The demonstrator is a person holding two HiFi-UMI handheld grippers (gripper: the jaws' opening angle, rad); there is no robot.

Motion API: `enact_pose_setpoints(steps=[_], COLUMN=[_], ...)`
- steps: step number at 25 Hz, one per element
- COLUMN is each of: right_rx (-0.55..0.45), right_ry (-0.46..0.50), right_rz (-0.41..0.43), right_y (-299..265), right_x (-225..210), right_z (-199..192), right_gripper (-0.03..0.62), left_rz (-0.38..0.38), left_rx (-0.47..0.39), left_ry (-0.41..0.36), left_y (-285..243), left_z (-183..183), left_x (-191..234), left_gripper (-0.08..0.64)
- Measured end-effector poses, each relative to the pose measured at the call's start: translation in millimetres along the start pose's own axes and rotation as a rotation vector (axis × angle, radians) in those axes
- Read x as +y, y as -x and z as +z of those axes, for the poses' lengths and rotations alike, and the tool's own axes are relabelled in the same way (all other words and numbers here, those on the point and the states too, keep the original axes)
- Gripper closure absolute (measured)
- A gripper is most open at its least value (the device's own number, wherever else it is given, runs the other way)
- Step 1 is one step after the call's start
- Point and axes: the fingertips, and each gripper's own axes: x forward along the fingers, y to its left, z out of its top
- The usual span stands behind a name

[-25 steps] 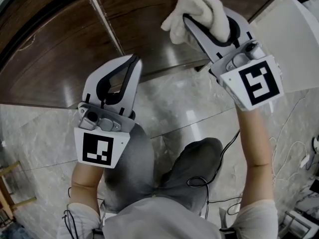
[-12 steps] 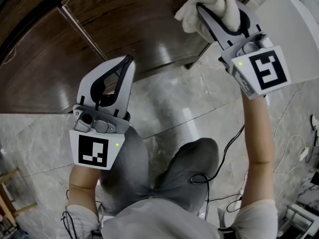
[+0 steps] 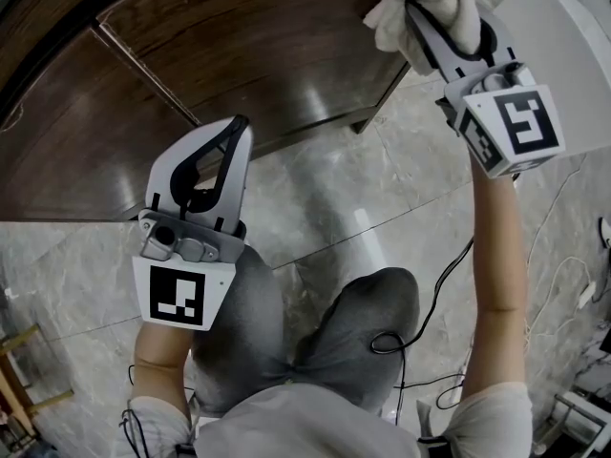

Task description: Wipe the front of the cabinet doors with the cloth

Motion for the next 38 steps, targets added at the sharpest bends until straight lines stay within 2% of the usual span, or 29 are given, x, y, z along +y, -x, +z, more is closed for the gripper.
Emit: enact_pose_setpoints(steps=[6,10,15,20,29,33,38], right_rx=[-0.022,-0.024,-0.030,-0.103,-0.145,-0.160,-0.175], right_ry=[-0.012,-0.013,-0.026,-0.057,-0.097,-0.088,-0.095], right_rz=[-0.009,0.029,0.094,0.161,0.302,0.363,0.368], right_y=[3,-1,-10,-16,-51,-68,-81], right_x=[3,23,65,116,214,238,251], right_z=[1,2,5,31,63,70,77], right_gripper=[0.454,0.454,0.454,0.454,0.454,0.454,0.454], left_rz=[0.004,0.007,0.018,0.044,0.096,0.110,0.110], left_rx=[0.002,0.003,-0.006,0.001,0.004,0.010,0.026], left_ry=[0.000,0.013,0.024,0.029,0.046,0.049,0.030], left_y=[2,6,14,34,77,80,94], left_z=[0,-5,-9,-14,-25,-26,-31], left_x=[-2,-1,8,24,64,69,72], left_gripper=[0.541,0.541,0.541,0.541,0.541,0.541,0.541])
